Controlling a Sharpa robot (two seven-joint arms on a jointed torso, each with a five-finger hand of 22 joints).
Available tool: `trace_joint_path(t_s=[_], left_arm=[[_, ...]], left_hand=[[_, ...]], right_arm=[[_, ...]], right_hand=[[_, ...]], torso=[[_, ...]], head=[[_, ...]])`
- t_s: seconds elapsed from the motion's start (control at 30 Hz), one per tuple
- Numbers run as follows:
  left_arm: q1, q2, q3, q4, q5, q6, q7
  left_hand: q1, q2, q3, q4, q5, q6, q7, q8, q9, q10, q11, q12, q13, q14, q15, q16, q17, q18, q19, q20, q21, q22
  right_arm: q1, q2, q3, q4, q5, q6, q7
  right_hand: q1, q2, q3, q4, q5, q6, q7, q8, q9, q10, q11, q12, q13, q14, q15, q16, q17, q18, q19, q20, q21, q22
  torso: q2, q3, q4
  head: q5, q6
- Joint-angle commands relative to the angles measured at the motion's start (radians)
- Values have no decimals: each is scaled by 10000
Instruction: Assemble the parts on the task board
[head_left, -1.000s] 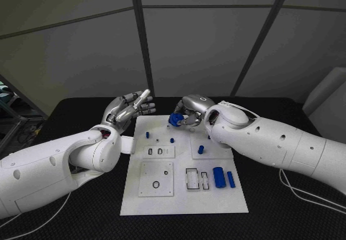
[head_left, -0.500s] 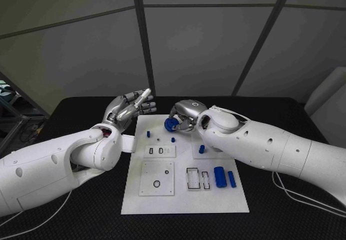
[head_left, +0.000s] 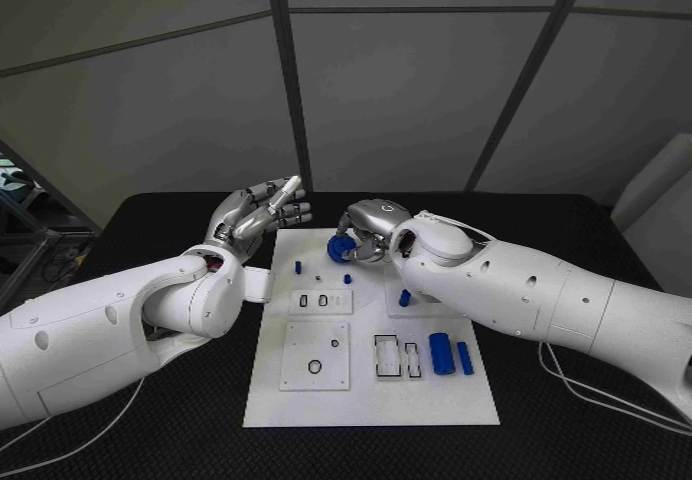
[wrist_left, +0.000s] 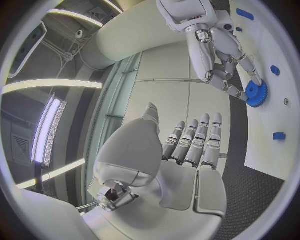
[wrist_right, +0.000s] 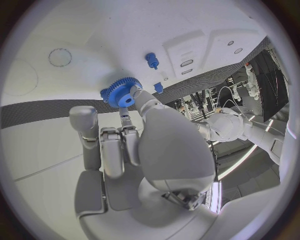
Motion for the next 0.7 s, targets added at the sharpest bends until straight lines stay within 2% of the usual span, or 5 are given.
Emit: trace_joint_path(t_s=[0.03, 0.37, 0.47, 0.6, 0.7], left_arm=[[22, 17, 11, -2, -95, 111, 62], [28, 5, 15, -2, -95, 126, 57], [29, 10, 16, 1, -95, 132, 57], [29, 22, 16, -2, -95, 141, 55], [29, 21, 17, -4, -95, 142, 51]], left_hand=[[101, 4, -10, -57, 40, -38, 1252, -63, -16, -53, 17, -34, -10, -89, 7, -59, -14, -62, -64, 9, -39, -17], [101, 4, -10, -57, 40, -38, 1252, -63, -16, -53, 17, -34, -10, -89, 7, -59, -14, -62, -64, 9, -39, -17], [101, 4, -10, -57, 40, -38, 1252, -63, -16, -53, 17, -34, -10, -89, 7, -59, -14, -62, -64, 9, -39, -17], [101, 4, -10, -57, 40, -38, 1252, -63, -16, -53, 17, -34, -10, -89, 7, -59, -14, -62, -64, 9, -39, -17], [101, 4, -10, -57, 40, -38, 1252, -63, -16, -53, 17, -34, -10, -89, 7, -59, -14, -62, -64, 9, -39, -17]], right_arm=[[20, 57, 1, -52, -71, 280, 79], [18, 162, -51, -193, -71, 516, 133], [18, 191, -60, -254, -71, 424, 110], [18, 222, -66, -310, -71, 329, 65], [18, 232, -67, -339, -71, 341, 54]], right_hand=[[-107, -37, 58, -7, -26, 318, -181, -66, 14, 25, 98, -57, 1152, 1003, 60, 21, 2383, -150, -39, 7, 35, -13], [-241, -135, 92, -2, -87, 146, -105, -225, -28, -54, 162, -141, 1056, 995, 114, 7, 2351, -142, -80, 56, 4, -59], [-297, -223, 120, -27, -106, -396, 36, -557, -77, -142, 278, -230, 955, 997, 204, 11, 2361, -144, -113, 122, -17, -90], [-426, -367, 18, -31, -222, -1349, 91, -1065, -78, -270, 358, -343, 820, 1020, 292, 52, 2460, -123, -179, 223, -61, -158], [-475, -383, -51, -4, -229, -1567, 108, -1131, -62, -305, 374, -370, 786, 1026, 311, 64, 2489, -117, -198, 248, -70, -172]], torso=[[-2, -6, -2], [-9, 4, -3], [-6, -2, -4], [-1, 6, -5], [0, 2, -5]], head=[[-4, -13], [0, -1], [-9, 3], [-4, 10], [-6, 7]])
